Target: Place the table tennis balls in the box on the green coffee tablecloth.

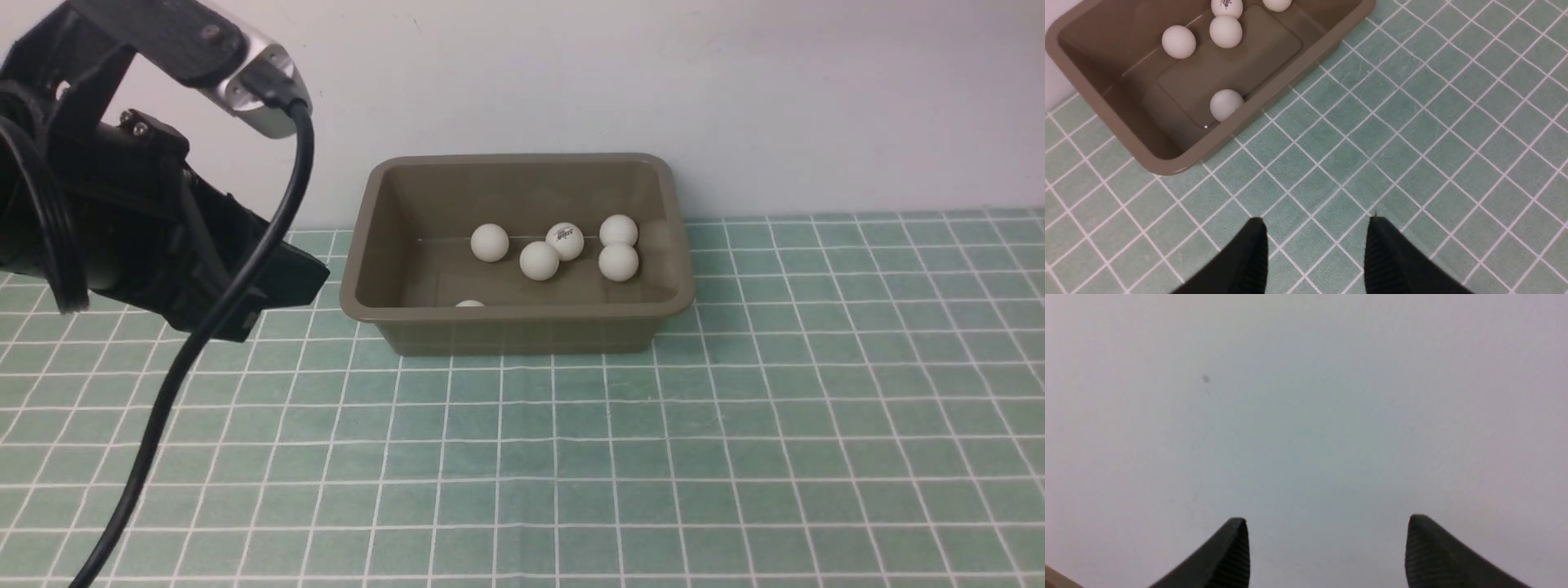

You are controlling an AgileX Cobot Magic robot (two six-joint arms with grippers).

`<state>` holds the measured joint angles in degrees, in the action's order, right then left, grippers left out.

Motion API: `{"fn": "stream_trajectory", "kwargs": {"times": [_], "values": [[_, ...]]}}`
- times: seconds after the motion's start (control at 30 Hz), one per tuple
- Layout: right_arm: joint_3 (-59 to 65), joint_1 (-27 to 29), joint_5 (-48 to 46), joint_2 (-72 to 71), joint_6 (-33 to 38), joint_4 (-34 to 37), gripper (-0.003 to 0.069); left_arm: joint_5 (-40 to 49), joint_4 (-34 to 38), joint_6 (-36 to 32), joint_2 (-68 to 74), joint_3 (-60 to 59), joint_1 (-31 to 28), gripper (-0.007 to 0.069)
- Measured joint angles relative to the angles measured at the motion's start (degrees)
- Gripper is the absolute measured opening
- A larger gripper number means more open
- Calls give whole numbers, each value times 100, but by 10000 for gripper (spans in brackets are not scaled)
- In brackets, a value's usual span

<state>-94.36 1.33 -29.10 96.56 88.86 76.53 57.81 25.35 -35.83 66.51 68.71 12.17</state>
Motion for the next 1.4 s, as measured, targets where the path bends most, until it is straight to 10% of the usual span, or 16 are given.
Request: {"fn": "stream_trajectory", "kwargs": {"times": [0.93,1.4], "values": [[-5,698,-2523,-2131,-5918,-6151,462,-134,402,-209,0,0,0,300],[307,698,-3673,-3203,-6332,-6139,353,-134,544,-302,0,0,0,300]]}}
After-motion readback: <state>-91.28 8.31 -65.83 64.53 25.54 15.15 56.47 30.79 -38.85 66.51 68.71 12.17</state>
